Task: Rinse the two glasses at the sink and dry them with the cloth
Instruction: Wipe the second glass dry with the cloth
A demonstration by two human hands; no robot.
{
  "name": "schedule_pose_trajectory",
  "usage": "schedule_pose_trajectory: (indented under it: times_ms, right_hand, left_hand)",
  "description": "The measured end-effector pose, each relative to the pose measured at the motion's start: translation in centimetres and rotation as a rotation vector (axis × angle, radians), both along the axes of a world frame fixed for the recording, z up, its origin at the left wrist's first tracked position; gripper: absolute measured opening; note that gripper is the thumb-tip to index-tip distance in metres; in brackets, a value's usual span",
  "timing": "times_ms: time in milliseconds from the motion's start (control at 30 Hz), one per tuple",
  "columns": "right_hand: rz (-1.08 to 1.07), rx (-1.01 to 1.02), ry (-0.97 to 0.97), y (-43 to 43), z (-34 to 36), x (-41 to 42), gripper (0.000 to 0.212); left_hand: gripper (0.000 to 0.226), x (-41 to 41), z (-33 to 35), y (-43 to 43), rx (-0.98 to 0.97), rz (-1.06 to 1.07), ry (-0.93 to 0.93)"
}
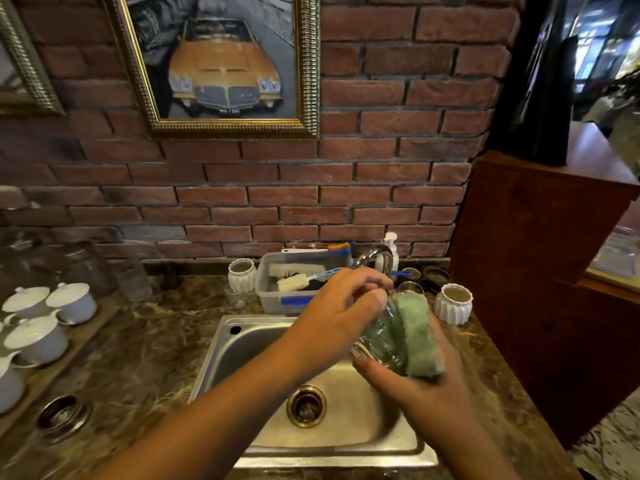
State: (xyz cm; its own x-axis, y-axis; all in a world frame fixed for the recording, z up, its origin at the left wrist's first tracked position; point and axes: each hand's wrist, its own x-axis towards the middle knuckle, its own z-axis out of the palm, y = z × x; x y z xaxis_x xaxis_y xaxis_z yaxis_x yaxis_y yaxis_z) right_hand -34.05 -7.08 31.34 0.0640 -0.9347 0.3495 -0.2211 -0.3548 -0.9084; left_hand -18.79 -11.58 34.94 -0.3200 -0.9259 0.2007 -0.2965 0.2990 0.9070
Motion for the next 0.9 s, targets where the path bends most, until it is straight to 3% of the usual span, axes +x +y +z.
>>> schedule_pose_trajectory:
  times_ms: [167, 233, 300, 400, 633, 700, 900]
  right_hand:
    - [-0.164, -0.219, 0.422, -0.4, -0.3, 1.9, 0.083]
    - [-0.169, -0.193, 0.408, -0.3, 0.0, 2.2, 0.088]
    - [-0.107, -0.143, 0.259, -0.1, 0.5, 2.4, 0.082]
    - [0.088, 0.060, -0.116, 0.3, 1.0, 2.5, 0.067]
    - [0.410, 0.585, -1.019, 0.4, 0.3, 2.3, 0.077]
    - [0.401, 0.623, -1.068, 0.4, 0.4, 2.1, 0.079]
    - [0.249, 0.437, -0.826, 0.7, 0.6, 1.4, 0.074]
  left_hand:
    - [0.021, 0.5, 0.6, 0.1, 0.029, 0.099, -0.080]
    - [0.015, 0.8, 0.7, 0.4, -0.021, 0.132, -0.041]
    - [0.014, 1.1, 0.7, 0.7, -0.044, 0.160, 0.060]
    - [0.035, 1.6, 0.5, 1.0, -0.096, 0.157, 0.151]
    - [0.044, 1.6, 0.4, 0.8, -0.229, 0.007, 0.133]
    - [0.045, 1.3, 0.8, 0.3, -0.248, -0.055, 0.079]
    - [0.045, 0.5, 0.3, 0.2, -0.133, -0.044, 0.047]
